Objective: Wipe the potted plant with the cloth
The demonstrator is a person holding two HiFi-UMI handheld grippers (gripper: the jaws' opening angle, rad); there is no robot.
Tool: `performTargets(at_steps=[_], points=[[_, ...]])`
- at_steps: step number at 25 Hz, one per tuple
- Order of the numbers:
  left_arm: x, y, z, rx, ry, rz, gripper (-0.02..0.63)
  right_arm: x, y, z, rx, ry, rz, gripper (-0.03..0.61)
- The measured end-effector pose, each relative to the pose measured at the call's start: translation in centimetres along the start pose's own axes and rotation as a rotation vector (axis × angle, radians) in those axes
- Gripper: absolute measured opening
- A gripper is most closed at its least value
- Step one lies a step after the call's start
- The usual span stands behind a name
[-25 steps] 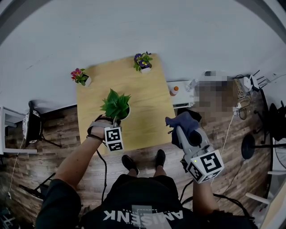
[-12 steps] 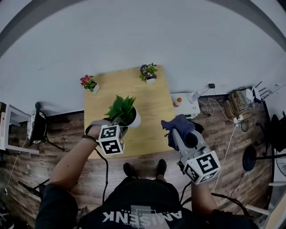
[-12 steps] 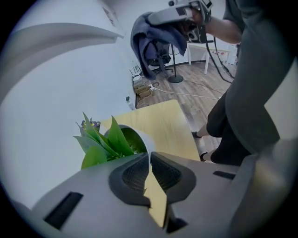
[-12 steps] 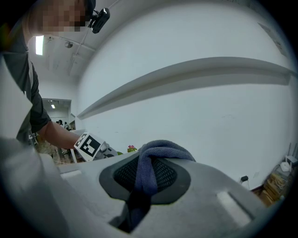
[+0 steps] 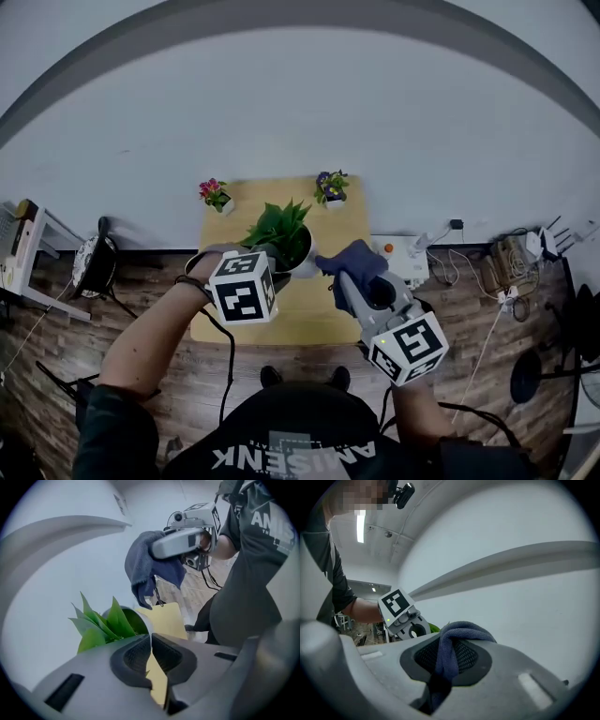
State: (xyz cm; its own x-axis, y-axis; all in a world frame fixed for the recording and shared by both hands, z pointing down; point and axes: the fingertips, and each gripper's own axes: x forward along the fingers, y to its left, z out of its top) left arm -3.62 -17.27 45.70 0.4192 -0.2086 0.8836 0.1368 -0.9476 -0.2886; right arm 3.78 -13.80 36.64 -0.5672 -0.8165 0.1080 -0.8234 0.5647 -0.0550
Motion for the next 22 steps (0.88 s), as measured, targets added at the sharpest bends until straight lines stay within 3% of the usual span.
performTargets(at_steps=[9, 22], points=[[-3.3, 1.8, 3.4, -0.060, -0.028, 0.036, 0.012, 2.6, 3.2, 2.5, -0.056, -0.042, 0.150, 0.046], [-4.7, 1.6, 4.8, -0.121, -0.070, 0.036, 0.011, 3.3, 2.0, 1.8, -0.080, -0.051, 0.177, 0.046]])
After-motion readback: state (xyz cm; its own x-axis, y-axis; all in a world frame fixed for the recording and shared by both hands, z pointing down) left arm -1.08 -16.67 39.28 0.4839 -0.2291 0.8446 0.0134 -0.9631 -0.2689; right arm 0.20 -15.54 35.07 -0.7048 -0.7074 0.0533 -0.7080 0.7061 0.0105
